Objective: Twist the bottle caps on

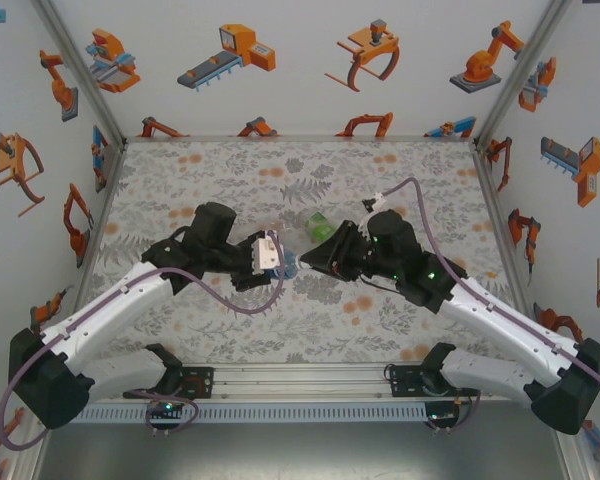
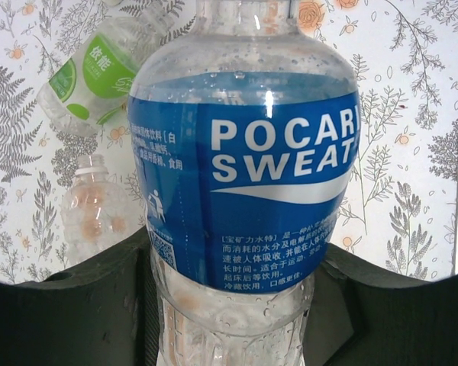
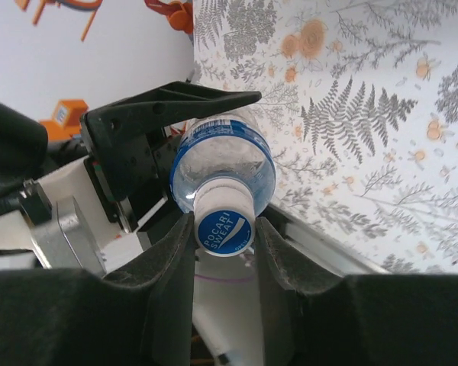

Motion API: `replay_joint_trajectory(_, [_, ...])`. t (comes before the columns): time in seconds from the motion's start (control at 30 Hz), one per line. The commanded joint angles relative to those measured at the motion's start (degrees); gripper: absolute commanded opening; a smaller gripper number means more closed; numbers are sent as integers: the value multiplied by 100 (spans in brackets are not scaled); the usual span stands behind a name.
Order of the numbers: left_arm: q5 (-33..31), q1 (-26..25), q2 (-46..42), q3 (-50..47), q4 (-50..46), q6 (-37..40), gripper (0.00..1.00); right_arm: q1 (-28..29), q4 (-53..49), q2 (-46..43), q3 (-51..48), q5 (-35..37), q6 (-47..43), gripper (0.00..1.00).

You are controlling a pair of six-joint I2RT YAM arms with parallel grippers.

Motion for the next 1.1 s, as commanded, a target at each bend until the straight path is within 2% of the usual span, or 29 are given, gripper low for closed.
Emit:
replay_joint_trajectory(0.0, [702, -125, 2, 120, 530, -51, 0, 34, 65, 7, 4, 187, 377, 21])
replay_joint_trajectory(0.1, [650, -120, -22, 107, 488, -25, 0, -24, -33, -125, 236, 285, -448, 40])
replay_joint_trajectory(0.17, [616, -120, -36, 109, 456, -7, 0, -46, -258, -237, 509, 357, -1325, 54])
replay_joint_trajectory(0.27, [579, -118, -39, 125, 386, 53, 0, -47, -744, -282, 998, 327, -2763, 62])
replay_joint_trajectory(0.4, [585, -114, -58, 137, 304, 115, 0, -46, -1191, -343, 1382, 437, -4549, 62])
replay_joint_trajectory(0.47, [590, -115, -65, 132, 284, 142, 0, -46, -1174, -383, 1427, 275, -5473, 62])
replay_joint_trajectory(0.6, [596, -109, -98, 132, 242, 195, 0, -46, -1036, -438, 1383, -786, -7504, 62])
replay_joint_trajectory(0.73, [605, -109, -124, 133, 222, 220, 0, -47, -800, -522, 1118, -1662, -8853, 62])
replay_joint_trajectory(0.8, [614, -109, -128, 128, 214, 225, 0, -45, -597, -582, 909, -1919, -9236, 62])
replay_joint_trajectory(0.97, [614, -109, -161, 128, 205, 248, 0, -37, -86, -577, 490, -2120, -9286, 61])
replay_joint_trajectory(1.07, [623, -110, -165, 116, 205, 257, 0, -37, 62, -542, 339, -2099, -9253, 57])
